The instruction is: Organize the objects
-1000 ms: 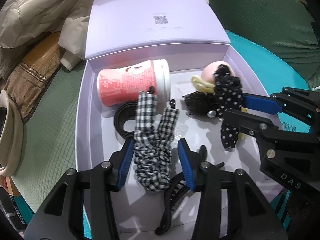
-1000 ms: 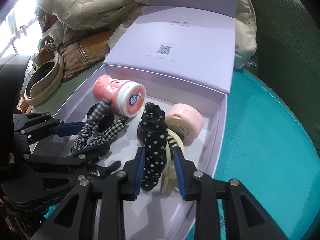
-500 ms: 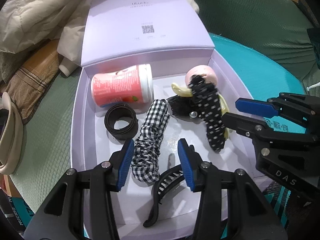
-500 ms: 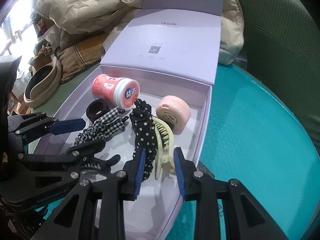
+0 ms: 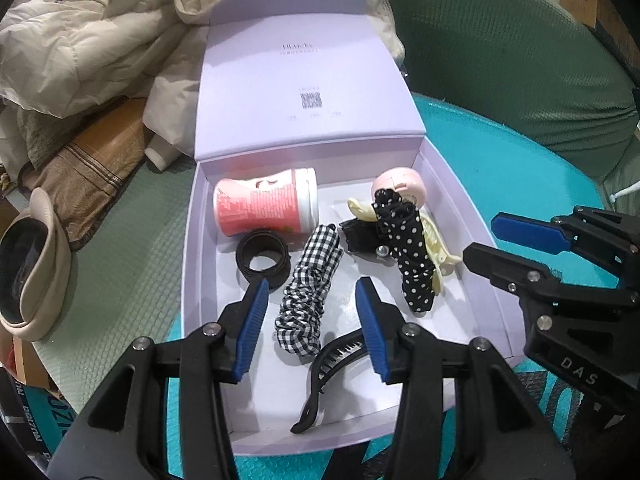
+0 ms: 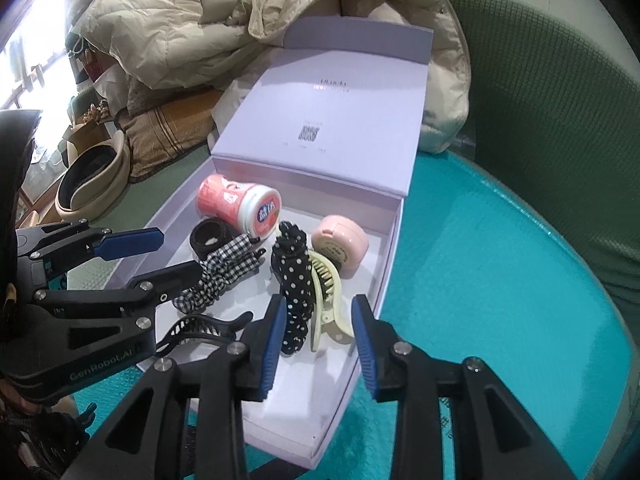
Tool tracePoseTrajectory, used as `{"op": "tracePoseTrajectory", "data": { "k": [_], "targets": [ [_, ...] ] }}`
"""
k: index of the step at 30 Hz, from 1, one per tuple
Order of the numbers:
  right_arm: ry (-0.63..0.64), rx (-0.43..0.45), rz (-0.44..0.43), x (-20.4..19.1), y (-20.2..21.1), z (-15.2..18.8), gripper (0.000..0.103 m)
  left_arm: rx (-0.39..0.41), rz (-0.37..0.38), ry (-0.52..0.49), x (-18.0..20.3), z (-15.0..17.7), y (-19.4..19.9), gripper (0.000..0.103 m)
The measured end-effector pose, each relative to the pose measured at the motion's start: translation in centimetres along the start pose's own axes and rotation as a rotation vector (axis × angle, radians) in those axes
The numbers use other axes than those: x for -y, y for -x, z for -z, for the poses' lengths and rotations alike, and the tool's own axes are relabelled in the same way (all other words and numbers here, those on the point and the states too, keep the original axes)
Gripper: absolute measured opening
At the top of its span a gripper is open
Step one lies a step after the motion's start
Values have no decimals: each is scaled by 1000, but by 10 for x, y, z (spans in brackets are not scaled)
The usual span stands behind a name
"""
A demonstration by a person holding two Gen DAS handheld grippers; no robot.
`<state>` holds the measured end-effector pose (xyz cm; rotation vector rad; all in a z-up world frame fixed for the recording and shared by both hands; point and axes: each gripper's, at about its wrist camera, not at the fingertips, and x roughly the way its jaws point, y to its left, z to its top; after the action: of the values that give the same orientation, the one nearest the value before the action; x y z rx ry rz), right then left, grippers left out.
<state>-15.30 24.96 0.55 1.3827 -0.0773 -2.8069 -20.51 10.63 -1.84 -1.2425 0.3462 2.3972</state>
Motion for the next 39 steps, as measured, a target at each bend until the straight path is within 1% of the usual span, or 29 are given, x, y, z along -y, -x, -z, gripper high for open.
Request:
{"op": "tracePoseTrajectory", "data": {
  "k": [2,4,6,8,10,11,13,15,16,19,27,30,32,39],
  "targets": [
    [4,14,5,-1,7,-3,37,12,-5,3,2,-1,9,44],
    [8,33,17,-4,15,-5,41,23,-8,6,0,-3,14,49],
    [9,47,23,-5,22,-8,44,34,-15,3,-1,-6,21,59],
    [9,62,28,-6,30,-10,48,54,-21,6,-3,-8,29,60],
    [9,77,37,-8,38,-13,53,67,-32,11,-3,-11,37,65],
    [9,84,41,-8,42,-14,54,72,-36,13,-4,-12,41,68],
    [9,96,45,-10,48,-15,59,90,-42,21,-5,-14,50,72],
    [10,107,48,-12,55,-16,60,100,-55,26,-6,-15,58,78],
    [10,110,52,-13,58,-16,61,103,-61,29,-6,-16,60,80],
    [9,121,60,-16,66,-16,66,119,-74,32,-7,-16,70,82],
    [5,146,77,-25,86,-12,69,138,-103,56,-11,-11,91,89],
    [1,145,92,-28,92,-9,73,148,-128,53,-11,-7,99,90],
    [-2,147,90,-30,96,-6,73,161,-144,50,-10,-3,106,90],
    [-11,148,98,-41,111,12,75,164,-139,81,-14,12,124,92]
  ]
}}
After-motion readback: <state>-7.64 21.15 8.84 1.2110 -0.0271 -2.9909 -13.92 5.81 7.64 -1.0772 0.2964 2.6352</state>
